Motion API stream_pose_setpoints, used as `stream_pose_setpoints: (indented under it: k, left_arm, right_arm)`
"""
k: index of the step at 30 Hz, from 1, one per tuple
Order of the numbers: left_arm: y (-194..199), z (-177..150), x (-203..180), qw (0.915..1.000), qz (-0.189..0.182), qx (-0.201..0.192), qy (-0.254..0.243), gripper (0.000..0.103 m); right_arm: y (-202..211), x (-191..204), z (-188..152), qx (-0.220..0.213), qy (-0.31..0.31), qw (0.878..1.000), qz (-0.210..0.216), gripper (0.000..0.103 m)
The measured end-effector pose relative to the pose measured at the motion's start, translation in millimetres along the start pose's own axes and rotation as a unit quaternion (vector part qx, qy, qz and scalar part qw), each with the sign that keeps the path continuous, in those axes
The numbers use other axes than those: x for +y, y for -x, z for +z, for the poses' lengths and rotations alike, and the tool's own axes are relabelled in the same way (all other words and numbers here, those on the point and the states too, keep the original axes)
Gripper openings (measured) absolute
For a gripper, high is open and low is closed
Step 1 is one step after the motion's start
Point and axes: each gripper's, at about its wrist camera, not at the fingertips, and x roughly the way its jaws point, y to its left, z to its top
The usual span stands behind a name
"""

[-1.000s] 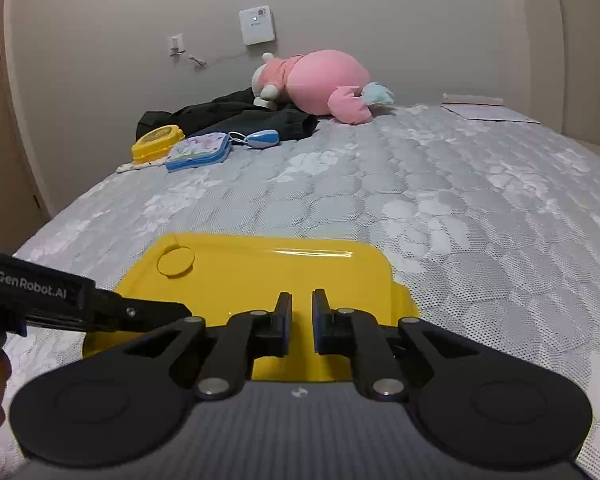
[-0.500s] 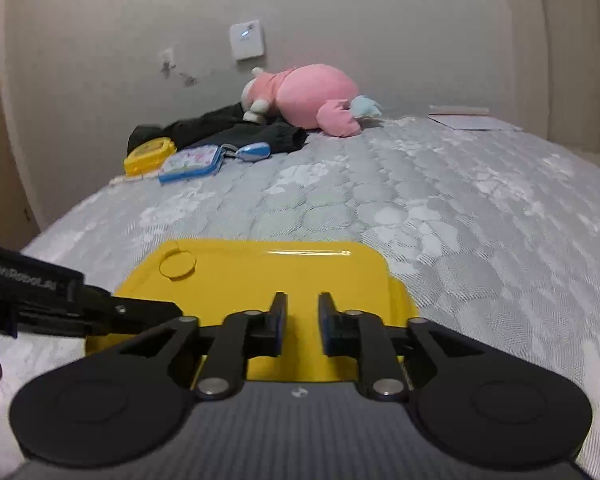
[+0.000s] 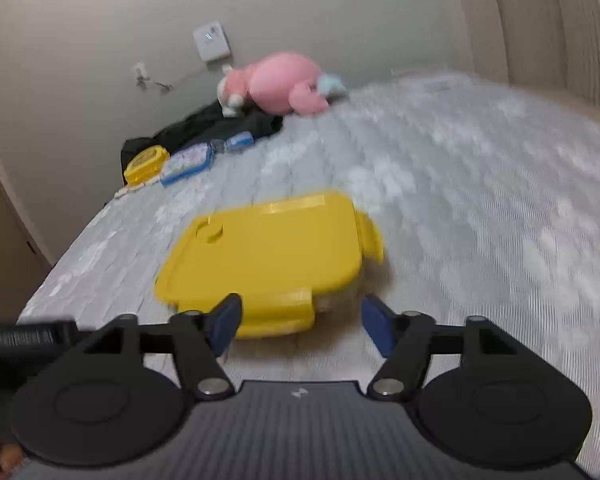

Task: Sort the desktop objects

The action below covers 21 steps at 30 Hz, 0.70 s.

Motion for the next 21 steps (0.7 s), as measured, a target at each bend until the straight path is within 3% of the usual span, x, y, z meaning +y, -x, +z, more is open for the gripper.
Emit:
stream_pose_setpoints:
  k: [2,5,9,14,17,21]
  left_arm:
    - [3,-11,-12,0.9992,0.024,0.003,-0.033,0.075]
    - [12,-18,-29,0.995,0.057,-0.019,-0.08,0.091]
    - [20,-25,-30,0.992,0.092,-0.039,-0.078,0.1]
    - [21,-25,-28,0.9869,0.139,-0.044,-0.07,0.101]
    - [29,-28,-28,0.9835,0.154,-0.067,-0.067,0.101]
    - [35,-23,-32,0.9814,0.148,-0.085,-0.088,0.101]
  right_arm:
    - [4,0,-6,0.024,-0.014,1.0,0.0,0.072]
    - [14,1,-15,0.037,-0.025,0.999,-0.012,0.079]
    - [28,-5,-23,0.032,-0.049,0.997,-0.051,0.102]
    - [34,-6,-26,0.024,-0.029,0.993,-0.115,0.103]
    - [36,-6,-28,0.019,0.002,0.988,-0.151,0.103]
    - [35,-11,-26,0.037,-0.001,0.989,-0.141,0.103]
